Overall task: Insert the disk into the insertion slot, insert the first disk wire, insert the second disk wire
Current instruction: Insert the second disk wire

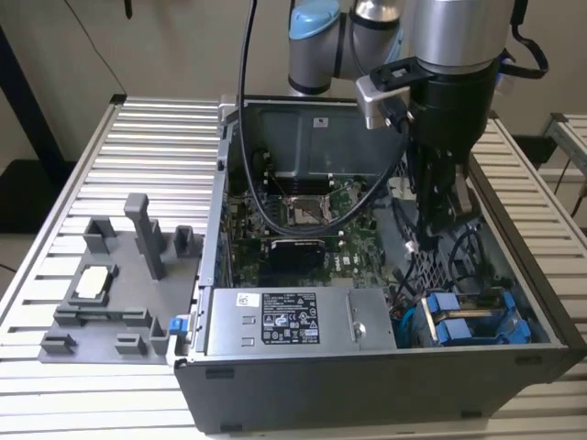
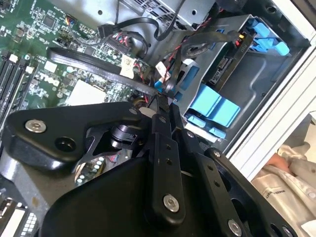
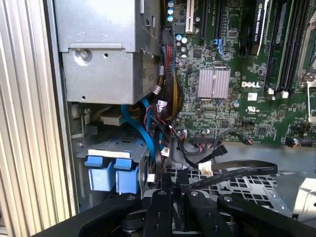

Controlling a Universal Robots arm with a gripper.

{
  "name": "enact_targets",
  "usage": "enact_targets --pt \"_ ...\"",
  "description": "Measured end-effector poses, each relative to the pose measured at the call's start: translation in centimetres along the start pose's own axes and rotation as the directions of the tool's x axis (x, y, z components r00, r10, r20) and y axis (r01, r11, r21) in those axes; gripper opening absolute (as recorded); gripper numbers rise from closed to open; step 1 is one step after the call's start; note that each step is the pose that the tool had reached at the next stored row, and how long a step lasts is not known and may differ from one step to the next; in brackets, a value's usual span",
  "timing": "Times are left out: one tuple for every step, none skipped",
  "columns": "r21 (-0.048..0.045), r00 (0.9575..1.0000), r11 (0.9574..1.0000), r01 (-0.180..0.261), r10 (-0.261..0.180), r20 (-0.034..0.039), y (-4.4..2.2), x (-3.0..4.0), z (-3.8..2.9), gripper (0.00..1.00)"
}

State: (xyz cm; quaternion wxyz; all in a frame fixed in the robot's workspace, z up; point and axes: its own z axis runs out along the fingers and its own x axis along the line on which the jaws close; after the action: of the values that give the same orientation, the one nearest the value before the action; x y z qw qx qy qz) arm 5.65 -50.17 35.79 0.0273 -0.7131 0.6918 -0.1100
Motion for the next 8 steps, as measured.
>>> enact_targets --pt "-0.0025 1.0 1.0 0.0 0.0 0.0001 -0.12 0.24 0.05 0.16" --pt "-0.0051 1.0 1.0 0.001 -0.001 0.0 -0.24 0.49 0.1 0.16" --pt "-0.0077 1.0 1.0 0.001 -0.001 0.0002 -0.36 0.73 0.16 0.16" --pt "-0.0104 1.0 0.9999 0.001 -0.001 0.0003 -0.49 0.99 0.21 0.16" --pt "-0.0128 1.0 0.9999 0.002 -0.002 0.0006 -0.6 1.21 0.27 0.16" --pt "-0.0155 1.0 0.9999 0.002 -0.002 0.0006 -0.73 1.46 0.32 0.16" --pt "-0.0181 1.0 0.9998 0.002 -0.002 0.0005 -0.86 1.7 0.37 0.16" --pt "-0.0206 1.0 0.9998 0.002 -0.002 0.0008 -0.99 1.94 0.44 0.16"
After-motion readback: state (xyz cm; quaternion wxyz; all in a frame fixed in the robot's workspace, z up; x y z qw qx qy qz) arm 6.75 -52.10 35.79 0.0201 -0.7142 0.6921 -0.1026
